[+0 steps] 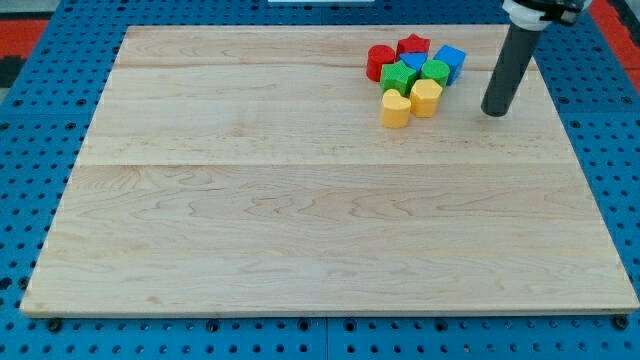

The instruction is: Nudge the group of blocks down

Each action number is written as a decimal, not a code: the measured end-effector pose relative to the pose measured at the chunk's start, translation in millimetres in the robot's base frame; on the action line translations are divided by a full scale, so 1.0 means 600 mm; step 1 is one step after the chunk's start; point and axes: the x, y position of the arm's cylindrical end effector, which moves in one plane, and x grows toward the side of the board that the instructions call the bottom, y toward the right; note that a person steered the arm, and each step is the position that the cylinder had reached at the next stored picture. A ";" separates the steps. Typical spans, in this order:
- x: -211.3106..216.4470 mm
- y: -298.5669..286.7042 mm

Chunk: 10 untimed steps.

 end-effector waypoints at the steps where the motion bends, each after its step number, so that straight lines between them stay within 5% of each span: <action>1: -0.036 0.000; 4: -0.216 -0.012; 9: -0.266 -0.058; 10: -0.265 -0.129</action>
